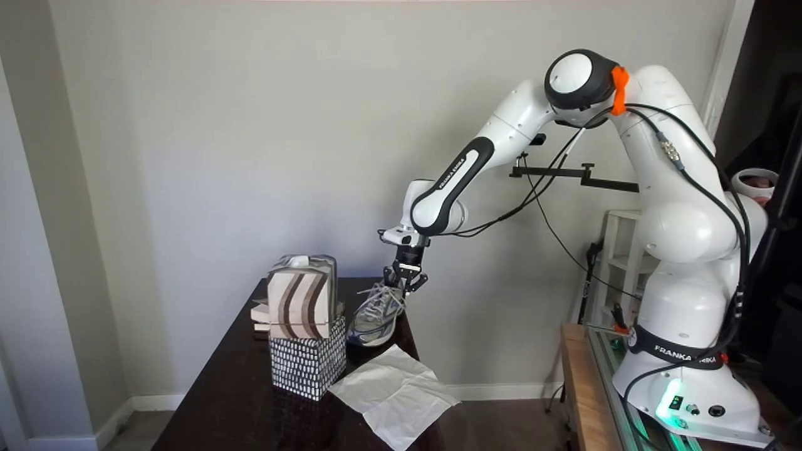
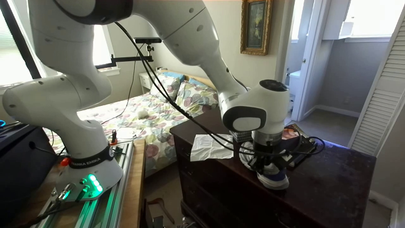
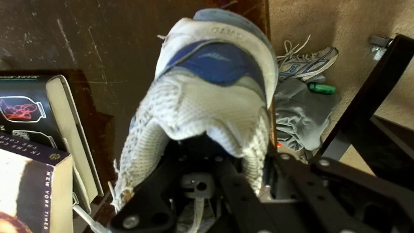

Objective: Put objects in order and clean up

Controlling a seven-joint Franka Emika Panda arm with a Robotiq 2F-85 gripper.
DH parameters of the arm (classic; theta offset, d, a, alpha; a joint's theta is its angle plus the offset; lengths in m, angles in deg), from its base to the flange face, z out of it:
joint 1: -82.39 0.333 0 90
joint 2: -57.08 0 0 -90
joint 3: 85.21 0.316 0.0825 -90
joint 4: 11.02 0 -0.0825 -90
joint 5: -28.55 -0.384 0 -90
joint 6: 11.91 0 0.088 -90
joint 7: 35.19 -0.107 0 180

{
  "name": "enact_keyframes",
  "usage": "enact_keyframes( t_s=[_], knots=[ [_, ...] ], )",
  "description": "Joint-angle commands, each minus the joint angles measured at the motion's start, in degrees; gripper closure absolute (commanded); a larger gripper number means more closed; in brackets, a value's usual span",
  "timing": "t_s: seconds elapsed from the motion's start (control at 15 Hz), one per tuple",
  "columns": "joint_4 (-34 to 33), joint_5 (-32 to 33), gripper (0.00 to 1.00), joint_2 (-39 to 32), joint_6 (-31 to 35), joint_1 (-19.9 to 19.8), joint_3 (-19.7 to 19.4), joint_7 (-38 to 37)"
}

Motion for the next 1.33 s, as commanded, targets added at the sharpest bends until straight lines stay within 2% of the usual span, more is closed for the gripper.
enact_keyframes(
  t_s=[0.0,0.27,0.67,0.73,0.8,0.93,1.27],
  knots=[
    [-1.4,-1.5,0.97,0.6,-0.6,5.7,-5.5,6.2],
    [-2.7,-1.2,0.97,0.5,1.4,10.5,-9.8,10.1],
    [-3.1,-1.9,0.97,0.2,4.6,14.2,-13.2,12.3],
    [-2.8,-1.9,0.73,0.3,5.1,14.5,-13.6,12.1],
    [-2.5,-1.9,0.61,0.6,5.5,14.7,-13.9,12.0],
    [-2.0,-1.8,0.50,0.9,6.7,14.9,-14.4,11.9],
    [-0.1,-1.4,0.14,2.5,11.2,14.9,-14.8,11.5]
  ],
)
